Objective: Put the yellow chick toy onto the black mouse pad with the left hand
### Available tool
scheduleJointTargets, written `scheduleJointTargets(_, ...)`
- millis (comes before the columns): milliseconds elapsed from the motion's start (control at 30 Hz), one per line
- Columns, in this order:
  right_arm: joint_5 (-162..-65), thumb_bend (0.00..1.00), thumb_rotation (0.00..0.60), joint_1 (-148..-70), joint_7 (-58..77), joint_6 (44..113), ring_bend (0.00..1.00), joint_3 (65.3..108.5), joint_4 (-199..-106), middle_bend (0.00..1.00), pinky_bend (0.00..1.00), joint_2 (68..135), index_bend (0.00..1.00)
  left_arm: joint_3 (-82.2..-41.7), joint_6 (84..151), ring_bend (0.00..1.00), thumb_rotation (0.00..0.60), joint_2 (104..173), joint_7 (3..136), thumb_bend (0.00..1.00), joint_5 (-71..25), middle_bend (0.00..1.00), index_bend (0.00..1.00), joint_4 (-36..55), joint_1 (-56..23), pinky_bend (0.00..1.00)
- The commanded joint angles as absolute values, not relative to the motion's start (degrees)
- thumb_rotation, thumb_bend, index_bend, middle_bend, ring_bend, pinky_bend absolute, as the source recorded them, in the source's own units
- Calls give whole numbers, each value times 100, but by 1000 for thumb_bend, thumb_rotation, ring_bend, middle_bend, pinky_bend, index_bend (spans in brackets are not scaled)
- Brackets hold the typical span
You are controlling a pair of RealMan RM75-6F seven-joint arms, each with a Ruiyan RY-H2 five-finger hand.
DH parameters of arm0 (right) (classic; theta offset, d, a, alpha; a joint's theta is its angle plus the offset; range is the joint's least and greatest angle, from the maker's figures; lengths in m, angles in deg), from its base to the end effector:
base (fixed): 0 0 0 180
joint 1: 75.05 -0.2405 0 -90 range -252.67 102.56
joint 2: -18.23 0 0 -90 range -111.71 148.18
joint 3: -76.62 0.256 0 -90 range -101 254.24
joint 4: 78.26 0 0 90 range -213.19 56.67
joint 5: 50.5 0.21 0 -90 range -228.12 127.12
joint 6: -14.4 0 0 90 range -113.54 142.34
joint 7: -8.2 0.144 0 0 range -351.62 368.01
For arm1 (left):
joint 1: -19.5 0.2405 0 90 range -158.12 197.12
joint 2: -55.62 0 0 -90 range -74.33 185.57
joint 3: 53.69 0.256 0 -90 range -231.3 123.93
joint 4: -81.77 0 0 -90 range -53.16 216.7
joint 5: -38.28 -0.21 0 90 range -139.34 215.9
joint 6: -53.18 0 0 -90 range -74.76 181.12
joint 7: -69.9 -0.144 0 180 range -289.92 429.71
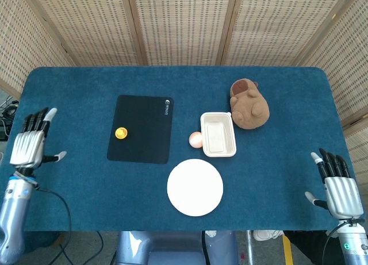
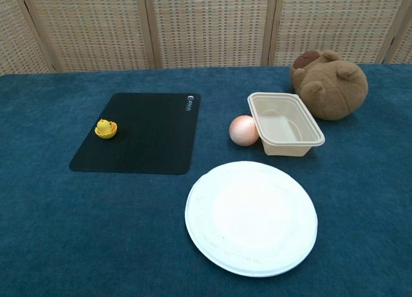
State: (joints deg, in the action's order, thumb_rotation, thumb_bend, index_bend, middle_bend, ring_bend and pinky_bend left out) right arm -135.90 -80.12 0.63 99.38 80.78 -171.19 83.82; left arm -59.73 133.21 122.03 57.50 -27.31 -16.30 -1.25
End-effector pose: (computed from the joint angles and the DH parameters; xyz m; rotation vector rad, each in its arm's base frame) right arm -0.3055 -0.1865 0.1533 1.3994 -0.8187 0.8467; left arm -0.2709 0.2671 0.1459 -1.3270 -0.9061 -0.8642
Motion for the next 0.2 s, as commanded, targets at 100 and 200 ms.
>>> scheduleJointTargets(100, -13659, 0, 600, -7977, 42, 10020, 0, 8058, -17162, 0, 0, 8373, 77, -5342, 14070, 0, 600, 11947, 6019, 117, -3572, 0, 0, -2020, 713, 0)
scheduleJointTargets(200, -13792, 0, 600, -7940, 41, 10130, 0, 8024, -17248, 0, 0, 8338, 77, -5283, 14042, 0, 600, 11972, 6016, 116, -3759, 0, 0, -1961, 767, 0)
